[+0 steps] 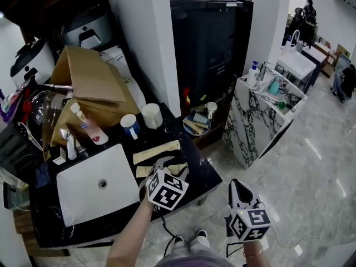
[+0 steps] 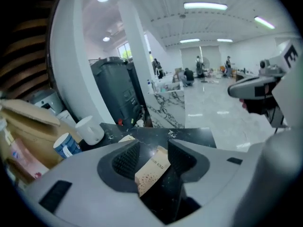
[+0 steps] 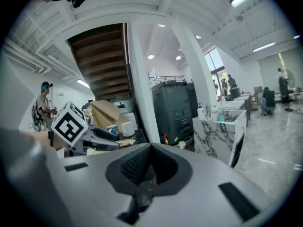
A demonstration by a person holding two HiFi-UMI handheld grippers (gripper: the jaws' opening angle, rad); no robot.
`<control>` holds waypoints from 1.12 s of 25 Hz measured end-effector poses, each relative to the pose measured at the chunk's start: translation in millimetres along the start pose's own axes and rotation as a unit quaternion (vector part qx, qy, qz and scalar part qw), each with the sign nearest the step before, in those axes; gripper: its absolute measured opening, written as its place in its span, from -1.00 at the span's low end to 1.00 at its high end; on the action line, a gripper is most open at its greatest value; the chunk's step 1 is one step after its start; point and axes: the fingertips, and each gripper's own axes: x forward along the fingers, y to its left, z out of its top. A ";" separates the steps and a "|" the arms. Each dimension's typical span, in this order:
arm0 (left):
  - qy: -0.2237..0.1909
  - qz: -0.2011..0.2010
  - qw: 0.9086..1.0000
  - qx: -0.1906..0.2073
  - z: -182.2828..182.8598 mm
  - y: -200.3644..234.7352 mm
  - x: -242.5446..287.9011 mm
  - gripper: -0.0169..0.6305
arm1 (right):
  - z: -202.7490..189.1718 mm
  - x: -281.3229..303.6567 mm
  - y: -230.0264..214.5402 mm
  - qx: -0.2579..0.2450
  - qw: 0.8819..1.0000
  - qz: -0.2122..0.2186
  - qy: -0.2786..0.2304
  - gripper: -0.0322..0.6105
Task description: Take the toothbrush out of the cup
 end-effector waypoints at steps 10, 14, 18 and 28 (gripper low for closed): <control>-0.137 0.034 0.967 -0.211 12.3 40.1 -62.8 -0.57 | 16.3 21.1 33.0 -0.021 0.999 0.049 -0.006 -0.89; -0.159 0.059 0.952 -0.253 1.9 52.8 -80.4 -0.68 | 21.6 29.6 50.4 -0.030 0.997 0.073 -0.009 -0.89; -0.173 0.082 0.938 -0.288 -13.1 59.9 -95.1 -0.79 | 27.5 35.9 68.1 -0.040 0.995 0.096 -0.012 -0.89; -0.193 0.127 0.922 -0.310 -37.6 71.3 -124.8 -0.95 | 32.5 39.1 95.0 -0.054 0.990 0.133 -0.012 -0.89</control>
